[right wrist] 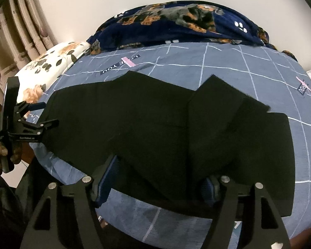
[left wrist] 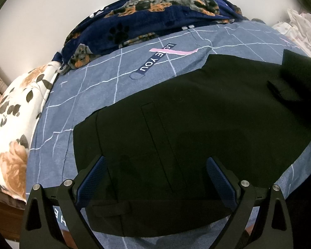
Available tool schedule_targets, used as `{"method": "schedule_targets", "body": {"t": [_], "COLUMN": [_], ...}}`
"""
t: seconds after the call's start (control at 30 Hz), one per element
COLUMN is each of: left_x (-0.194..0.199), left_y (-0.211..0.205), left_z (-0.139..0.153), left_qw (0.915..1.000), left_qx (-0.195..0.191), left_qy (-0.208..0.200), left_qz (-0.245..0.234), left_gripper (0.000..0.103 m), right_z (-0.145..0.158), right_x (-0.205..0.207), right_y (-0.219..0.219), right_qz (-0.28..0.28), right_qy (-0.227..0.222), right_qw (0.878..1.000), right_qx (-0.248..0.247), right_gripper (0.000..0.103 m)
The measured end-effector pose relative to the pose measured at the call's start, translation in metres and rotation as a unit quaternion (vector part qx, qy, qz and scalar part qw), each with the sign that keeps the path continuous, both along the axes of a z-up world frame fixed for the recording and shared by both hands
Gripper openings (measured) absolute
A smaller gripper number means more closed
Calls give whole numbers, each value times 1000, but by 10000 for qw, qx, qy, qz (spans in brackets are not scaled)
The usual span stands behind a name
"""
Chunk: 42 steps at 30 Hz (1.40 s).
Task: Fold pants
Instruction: 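Open the right gripper and lift it off the folded pants, then move both grippers to the edge of the folded black pants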
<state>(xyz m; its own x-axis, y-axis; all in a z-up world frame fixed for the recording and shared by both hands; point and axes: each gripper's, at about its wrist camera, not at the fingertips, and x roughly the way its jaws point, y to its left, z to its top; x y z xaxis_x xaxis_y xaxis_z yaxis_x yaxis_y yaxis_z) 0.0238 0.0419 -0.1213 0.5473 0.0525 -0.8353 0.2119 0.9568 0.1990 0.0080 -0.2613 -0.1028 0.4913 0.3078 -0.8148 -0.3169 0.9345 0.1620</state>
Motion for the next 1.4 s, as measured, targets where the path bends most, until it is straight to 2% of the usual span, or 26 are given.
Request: {"method": "schedule_targets", "body": {"t": [0.1, 0.17, 0.33, 0.43, 0.5, 0.57, 0.63, 0.7, 0.77, 0.83, 0.9, 1.03, 1.1, 1.13, 1.17, 1.23, 1.3, 1.4], "left_x": [-2, 1, 1, 1, 0, 0, -3, -3, -5, -6, -7, 4, 15, 21, 27, 39, 51, 66], "left_y": [-1, -1, -1, -1, -1, 1, 1, 3, 4, 3, -3, -26, -42, -50, -58, -77, -97, -122], "left_z": [-2, -2, -2, -2, -2, 0, 3, 9, 17, 25, 34, 42, 41, 41, 39, 34, 28, 14], "left_qw": [10000, 10000, 10000, 10000, 10000, 10000, 10000, 9995, 9962, 9920, 9861, 9761, 9671, 9613, 9565, 9475, 9438, 9407], "left_qx": [17, 24, 20, 18, 18, 4, -54, -276, -817, -1186, -1544, -1939, -2243, -2423, -2562, -2784, -2790, -2719], "left_qy": [17, 26, 31, 30, 20, 1, -49, -32, 78, 122, 164, 384, 601, 734, 849, 1039, 1205, 1474], "left_qz": [-9, -18, -10, -13, -14, -22, -58, -133, -285, -415, -599, -907, -1034, -1083, -1105, -1182, -1298, -1394], "left_gripper": [96, 96, 96, 96, 96, 96, 96, 96, 96, 96, 96, 96, 96, 96, 96, 96, 96, 96], "right_z": [2, 3, 5, 5, 5, 2, 0, -2, -3, -4, -3, -3, -3, -5, -7, -10, -11, -10], "right_x": [-3, -6, -10, -9, -1, 10, 16, 18, 16, 11, 7, -2, -8, -11, -16, -19, -22, -19], "right_y": [6, 13, 21, 17, 2, -28, -53, -84, -110, -134, -151, -189, -212, -223, -234, -248, -255, -254], "right_qz": [142, 277, 526, 568, 496, 94, -317, -770, -1141, -1486, -1737, -2256, -2613, -2768, -2919, -3046, -3104, -3047], "right_qy": [-97, -162, -155, -2, 343, 683, 835, 870, 908, 883, 872, 781, 688, 657, 619, 580, 537, 525], "right_qw": [9997, 9992, 9982, 9983, 9934, 9755, 9597, 9407, 9213, 9030, 8911, 8700, 8579, 8480, 8321, 8133, 8095, 8158], "right_qx": [-149, -235, -240, 128, 974, 2090, 2664, 3188, 3604, 3934, 4101, 4313, 4371, 4472, 4675, 4923, 4954, 4887], "right_gripper": [75, 84, 88, 89, 89, 89, 89, 83, 60, 53, 52, 52, 52, 52, 52, 52, 52, 54]}}
